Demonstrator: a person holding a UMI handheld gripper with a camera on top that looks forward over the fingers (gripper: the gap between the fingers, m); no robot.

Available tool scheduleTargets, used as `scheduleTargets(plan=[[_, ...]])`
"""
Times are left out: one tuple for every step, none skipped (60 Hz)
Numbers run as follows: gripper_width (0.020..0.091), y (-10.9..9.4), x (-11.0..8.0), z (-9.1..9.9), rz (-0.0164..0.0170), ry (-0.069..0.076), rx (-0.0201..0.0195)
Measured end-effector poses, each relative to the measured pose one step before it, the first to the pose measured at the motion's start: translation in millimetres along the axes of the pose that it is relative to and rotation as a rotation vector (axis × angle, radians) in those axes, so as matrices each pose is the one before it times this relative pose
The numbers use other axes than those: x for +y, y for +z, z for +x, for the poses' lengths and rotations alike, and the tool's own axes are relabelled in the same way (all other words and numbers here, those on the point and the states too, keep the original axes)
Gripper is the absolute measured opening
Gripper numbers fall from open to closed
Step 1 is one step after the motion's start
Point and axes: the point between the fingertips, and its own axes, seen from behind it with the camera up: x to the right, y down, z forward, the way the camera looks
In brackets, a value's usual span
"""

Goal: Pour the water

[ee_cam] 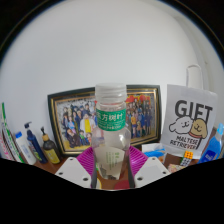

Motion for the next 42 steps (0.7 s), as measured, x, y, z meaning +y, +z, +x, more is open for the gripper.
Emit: scheduleTargets(plan=[[0.0428,2.57,6.27,4.53,-0.01082,-0.0213,0.00659],[0.0429,2.62,6.38,3.83,-0.01065,-0.0195,0.00601],[0.0429,2.66,7.30,3.63,-0.01171,-0.0188,0.00529],[0.0428,2.65,7.86,2.96,-0.01411,-0.0169,0.00450],[0.0429,2.63,7.69,2.16,-0.01446,-0.0137,0.00334],[0.0428,2.50,7.72,1.38,-0.01317,-0.0108,0.00144],[0.0428,2.81,7.97,2.28,-0.00644,-0.0088,-0.00348],[0.0428,2.53,6.87,0.37,-0.01114,-0.0054,-0.00224],[0.0428,2.52,6.94,0.20,-0.01156,-0.0044,-0.00300],[0.0429,2.37,6.57,0.21,-0.01122,-0.0027,-0.00255],[0.0428,2.36,6.06,0.27,-0.01000,-0.0008,-0.00170],[0.0430,2.06,5.85,0.54,-0.00869,-0.0002,-0.00040],[0.0430,2.04,5.57,0.46,-0.00776,-0.0002,-0.00009],[0.0433,2.05,5.17,0.31,-0.00741,0.0005,-0.00073],[0.0433,1.94,4.63,-0.28,-0.00678,0.0010,-0.00275],[0.0433,2.95,4.94,-1.46,-0.00334,0.0004,-0.00065],[0.0433,1.69,3.92,-0.34,-0.00669,0.0017,-0.00170],[0.0434,1.38,4.18,0.49,-0.00676,0.0001,0.00026],[0.0434,1.47,3.92,0.83,-0.00639,-0.0018,0.00218],[0.0433,1.86,4.32,1.07,-0.00131,-0.0032,0.00369],[0.0434,1.37,3.50,0.88,-0.00384,-0.0018,0.00392],[0.0435,1.38,3.41,0.88,-0.00388,-0.0004,0.00358],[0.0437,1.28,3.68,0.72,-0.00449,0.0008,0.00238],[0.0447,1.02,4.02,0.07,-0.00604,0.0012,0.00017],[0.0441,-0.71,-3.85,0.02,0.01918,0.0086,-0.00213],[0.0442,0.66,-0.14,-0.05,0.01279,0.0102,-0.00272],[0.0444,0.30,2.83,1.83,-0.00639,0.0076,0.00024],[0.0446,-1.12,-2.11,0.16,0.00660,0.0125,0.00025],[0.0458,0.20,0.55,0.22,0.00309,0.0133,-0.00107],[0.0468,-0.19,1.07,0.93,-0.00270,0.0114,-0.00012],[0.0482,-0.19,-0.64,0.28,0.00375,0.0136,-0.00178],[0.0492,-0.07,0.19,-0.13,0.00042,0.0108,-0.00304],[0.0506,-0.23,-0.07,-0.07,0.00060,0.0056,-0.00252],[0.0517,-0.09,-0.20,0.16,0.00104,0.0016,-0.00125],[0.0529,-0.10,0.25,0.37,-0.00214,0.0000,-0.00045],[0.0541,0.22,0.53,0.04,-0.00435,0.0006,-0.00021],[0.0553,-0.59,0.61,-0.15,-0.00604,0.0001,-0.00010],[0.0567,-0.44,1.31,0.15,-0.00961,0.0011,0.00101],[0.0589,-0.50,1.56,0.71,-0.01151,0.0021,0.00334],[0.0637,-0.50,1.62,0.73,-0.01207,0.0033,0.00480],[0.0696,-0.79,1.58,0.94,-0.01252,0.0052,0.00575],[0.0765,-1.11,1.28,0.63,-0.01116,0.0063,0.00582]])
